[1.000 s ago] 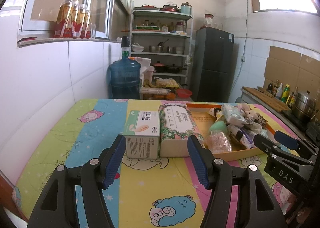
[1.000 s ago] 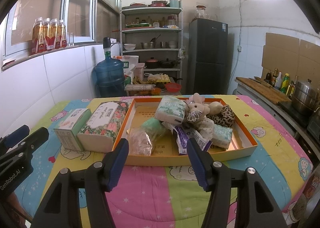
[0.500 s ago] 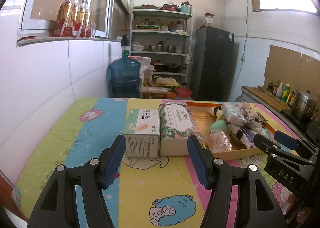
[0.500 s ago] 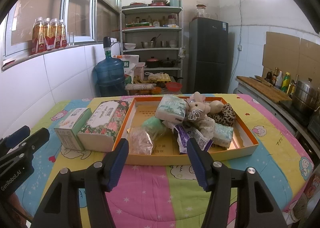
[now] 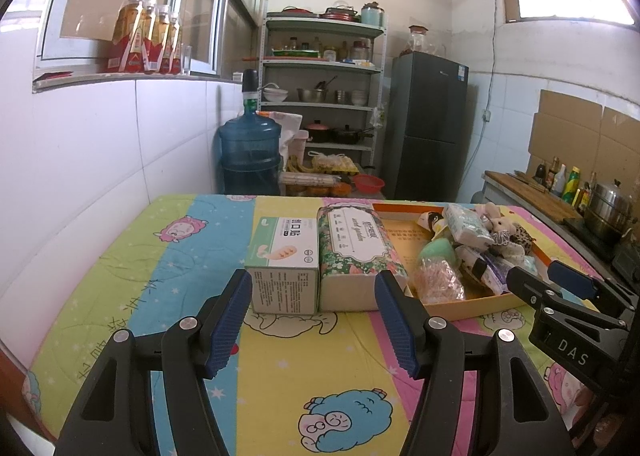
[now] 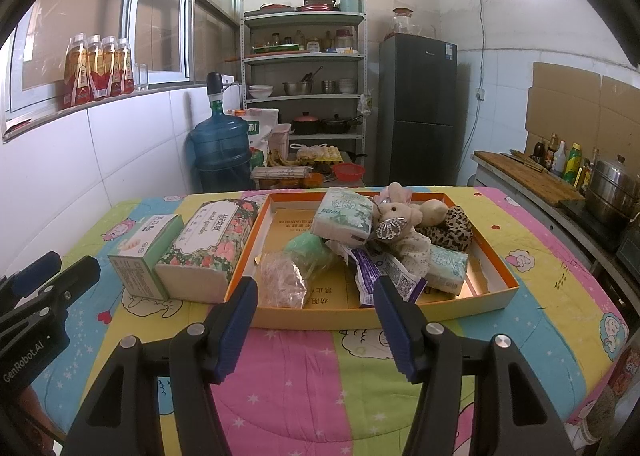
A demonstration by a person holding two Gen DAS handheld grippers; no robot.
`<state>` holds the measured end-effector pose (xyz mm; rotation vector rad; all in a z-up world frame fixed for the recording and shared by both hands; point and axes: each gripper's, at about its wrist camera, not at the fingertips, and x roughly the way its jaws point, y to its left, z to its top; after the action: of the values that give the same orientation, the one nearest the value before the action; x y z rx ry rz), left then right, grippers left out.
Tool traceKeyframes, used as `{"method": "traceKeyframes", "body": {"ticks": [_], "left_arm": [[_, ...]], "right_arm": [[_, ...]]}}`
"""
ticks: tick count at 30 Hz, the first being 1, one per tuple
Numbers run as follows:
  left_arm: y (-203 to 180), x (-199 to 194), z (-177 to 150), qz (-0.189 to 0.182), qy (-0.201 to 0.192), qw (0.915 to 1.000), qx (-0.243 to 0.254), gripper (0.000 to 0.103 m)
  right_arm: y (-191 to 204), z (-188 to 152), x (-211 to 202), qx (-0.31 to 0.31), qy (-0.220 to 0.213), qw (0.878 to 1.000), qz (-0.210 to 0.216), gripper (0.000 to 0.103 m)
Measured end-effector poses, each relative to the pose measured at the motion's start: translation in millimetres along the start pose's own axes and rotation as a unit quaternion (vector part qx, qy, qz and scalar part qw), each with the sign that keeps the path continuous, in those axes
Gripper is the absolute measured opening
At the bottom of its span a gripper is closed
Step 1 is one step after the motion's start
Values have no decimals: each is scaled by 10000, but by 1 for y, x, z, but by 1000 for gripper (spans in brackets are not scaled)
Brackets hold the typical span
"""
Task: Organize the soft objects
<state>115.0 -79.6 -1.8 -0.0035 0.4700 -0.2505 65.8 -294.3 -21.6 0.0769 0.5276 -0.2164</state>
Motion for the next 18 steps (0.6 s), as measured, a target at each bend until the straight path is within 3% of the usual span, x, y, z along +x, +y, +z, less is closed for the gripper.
{"method": "traceKeyframes", "body": {"ticks": [18], "left_arm": [[0,-1,-2,-4,13,10000,-3,66]], "right_arm": [[0,0,0,8,3,10000,2,60]]}}
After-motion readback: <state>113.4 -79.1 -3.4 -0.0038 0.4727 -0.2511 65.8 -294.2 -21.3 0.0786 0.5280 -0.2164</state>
